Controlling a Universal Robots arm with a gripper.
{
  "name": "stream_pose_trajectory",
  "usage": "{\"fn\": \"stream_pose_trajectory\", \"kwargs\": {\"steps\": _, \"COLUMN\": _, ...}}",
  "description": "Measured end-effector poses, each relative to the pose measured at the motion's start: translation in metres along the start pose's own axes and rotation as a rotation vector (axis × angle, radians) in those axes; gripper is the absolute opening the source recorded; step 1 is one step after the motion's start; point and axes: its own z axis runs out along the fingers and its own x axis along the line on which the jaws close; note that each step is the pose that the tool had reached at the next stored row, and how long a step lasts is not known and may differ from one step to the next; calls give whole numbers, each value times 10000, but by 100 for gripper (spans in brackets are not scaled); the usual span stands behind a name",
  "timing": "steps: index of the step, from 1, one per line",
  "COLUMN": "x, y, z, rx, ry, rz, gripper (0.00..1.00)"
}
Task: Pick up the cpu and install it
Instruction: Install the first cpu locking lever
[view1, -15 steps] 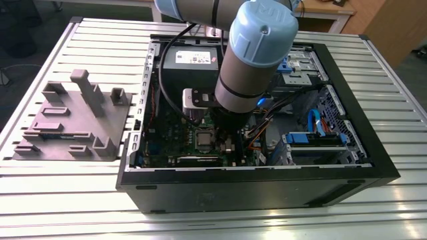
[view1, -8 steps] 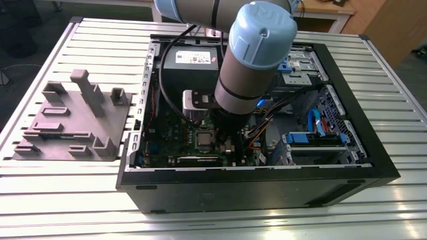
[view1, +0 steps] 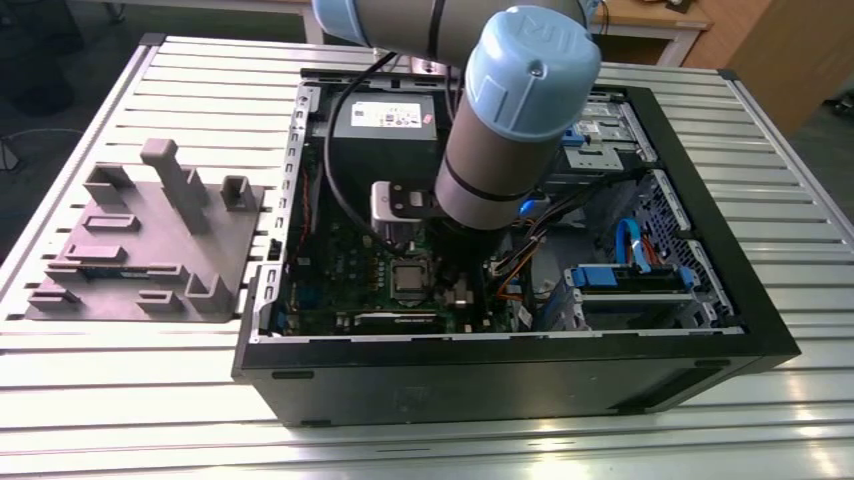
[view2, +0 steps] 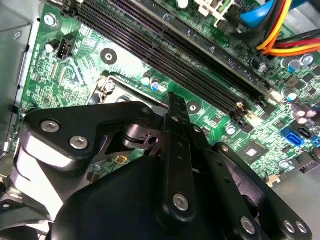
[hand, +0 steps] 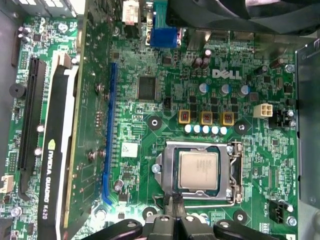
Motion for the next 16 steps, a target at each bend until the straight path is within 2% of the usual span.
{"fn": "stream_pose_trajectory", "kwargs": {"steps": 12, "x": 1, "y": -19, "z": 15, "rx": 1, "ry": -18, "rz": -2, "gripper": 10}}
{"fn": "stream_pose_trajectory", "kwargs": {"steps": 14, "x": -1, "y": -18, "z": -12, "rx": 6, "ry": -29, "rz": -4, "gripper": 10}}
{"fn": "stream_pose_trajectory", "kwargs": {"steps": 16, "x": -4, "y": -10, "z": -87, "rx": 2, "ry": -26, "rz": -3, "gripper": 10}}
